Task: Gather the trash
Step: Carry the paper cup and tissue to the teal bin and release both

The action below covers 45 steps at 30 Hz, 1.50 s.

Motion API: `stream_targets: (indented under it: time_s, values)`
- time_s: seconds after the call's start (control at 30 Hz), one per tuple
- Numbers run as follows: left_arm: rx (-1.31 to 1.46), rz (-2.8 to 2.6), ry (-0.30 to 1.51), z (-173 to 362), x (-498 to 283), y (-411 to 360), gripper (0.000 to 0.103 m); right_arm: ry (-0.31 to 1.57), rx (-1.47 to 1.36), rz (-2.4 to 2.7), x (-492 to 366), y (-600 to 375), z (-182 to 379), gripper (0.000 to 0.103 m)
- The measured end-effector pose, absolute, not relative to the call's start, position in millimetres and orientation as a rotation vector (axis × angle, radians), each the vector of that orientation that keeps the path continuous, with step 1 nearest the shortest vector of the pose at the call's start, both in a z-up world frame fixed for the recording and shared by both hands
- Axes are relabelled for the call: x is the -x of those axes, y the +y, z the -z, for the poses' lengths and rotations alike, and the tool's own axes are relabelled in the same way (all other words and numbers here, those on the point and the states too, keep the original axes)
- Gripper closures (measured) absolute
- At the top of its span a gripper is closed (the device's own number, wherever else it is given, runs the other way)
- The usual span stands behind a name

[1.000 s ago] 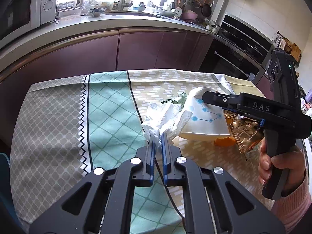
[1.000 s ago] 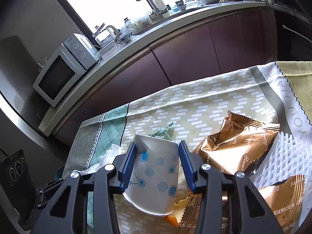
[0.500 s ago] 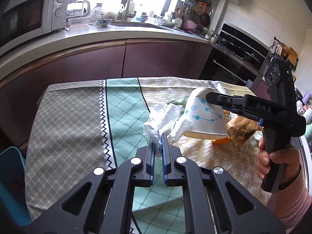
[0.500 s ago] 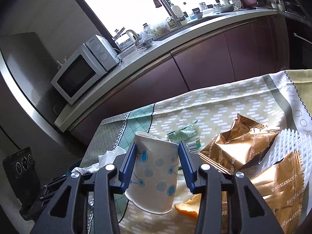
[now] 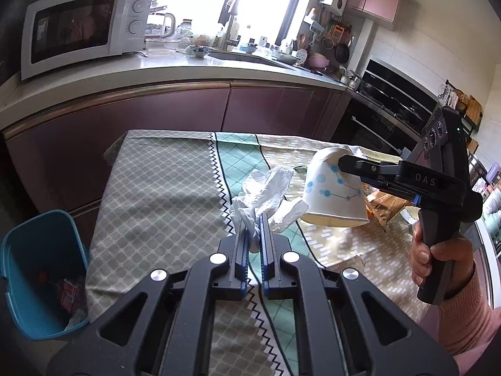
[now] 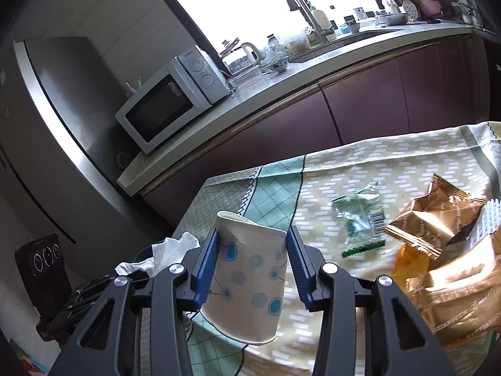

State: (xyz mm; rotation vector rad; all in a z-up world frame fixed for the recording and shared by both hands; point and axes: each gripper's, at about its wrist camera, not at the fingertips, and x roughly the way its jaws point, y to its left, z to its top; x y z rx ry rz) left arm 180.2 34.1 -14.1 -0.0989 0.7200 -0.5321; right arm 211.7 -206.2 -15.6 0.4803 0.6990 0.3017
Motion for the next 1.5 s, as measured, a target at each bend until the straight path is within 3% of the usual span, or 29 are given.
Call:
stream_targets:
  time_s: [0.73,1.5]
  values:
    - [0.179,0.259,0.652,8,-127,203,0.096,0.768,-0.412,-0.595,-235,-49,14,0.061]
    - [0.251,0.029,0.747,60,-165,297,0.096,0.899,-0.280,-0.697,-300,111,41,0.061]
